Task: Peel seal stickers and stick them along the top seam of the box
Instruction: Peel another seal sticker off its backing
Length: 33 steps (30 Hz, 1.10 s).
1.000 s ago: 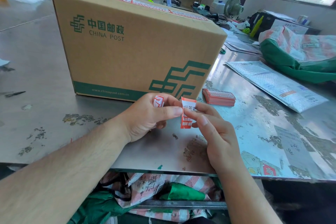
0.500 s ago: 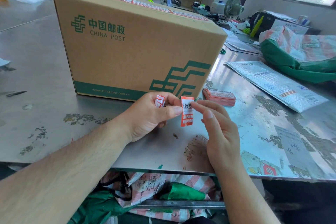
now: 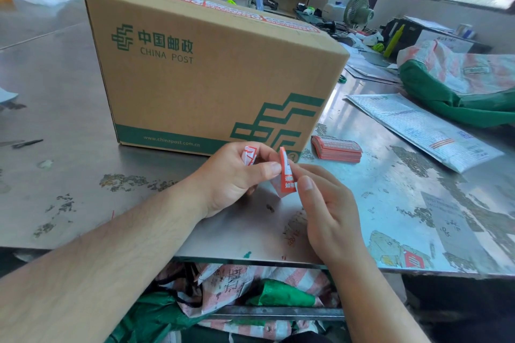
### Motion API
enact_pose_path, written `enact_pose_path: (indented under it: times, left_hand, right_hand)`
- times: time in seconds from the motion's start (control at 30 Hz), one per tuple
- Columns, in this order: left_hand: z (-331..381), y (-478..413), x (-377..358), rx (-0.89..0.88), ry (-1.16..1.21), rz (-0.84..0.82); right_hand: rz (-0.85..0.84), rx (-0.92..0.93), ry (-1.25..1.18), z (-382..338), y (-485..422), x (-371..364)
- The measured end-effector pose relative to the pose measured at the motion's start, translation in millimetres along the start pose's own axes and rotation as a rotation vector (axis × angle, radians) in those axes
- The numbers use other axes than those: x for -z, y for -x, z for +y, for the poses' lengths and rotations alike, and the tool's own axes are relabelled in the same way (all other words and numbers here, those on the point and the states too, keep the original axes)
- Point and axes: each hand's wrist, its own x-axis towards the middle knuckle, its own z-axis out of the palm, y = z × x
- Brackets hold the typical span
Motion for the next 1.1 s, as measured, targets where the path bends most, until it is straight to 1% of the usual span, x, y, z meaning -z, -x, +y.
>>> enact_pose_path:
  times: [0.2,0.43,0.6,0.8,0.87,0.93,1.03,1.1]
  left_hand:
    - [-2.3,-0.8,0.6,0.004,-0.023,0.018]
    - [-1.9,-0.6,-0.6,0.004,-0.033,0.017]
    - [-0.6,-1.1,-0.2,0.009,-0.024,0.03]
    - [-1.0,-1.4,-1.0,-0.02,-0.044,0.041]
    - [0.0,-0.3,-2.6,-0.032,-0.016,0.037]
    - [-1.9,0.3,-4.4,-0.049,-0.014,0.017]
    - [-7.7,-0.6,-4.5,-0.082,-0.058,0.01]
    - [-10.3,-1.0,-4.5,-0.1,-0.097,0.024]
  right_hand:
    - [0.027,0.0,-0.037,2.8,3.3,-0.3]
    - [-0.025,0.029,-0.01,0.8,1.9,-0.9]
    - [-0.021,0.047,-0.01,2.8,1.5,-1.2]
    - [-0.015,0.015,-0.008,5.2,2.1,-2.4]
    - [-0.031,-0.045,-0.08,1.6,0.5,-0.8]
    - [-0.035,-0.145,-0.178,-1.9,-2.7,1.8]
    - [-0.036,-0.276,-0.269,1.3,-6.6,5.2]
    - [-0.05,-0.325,-0.317,4.8,-7.8,5.7]
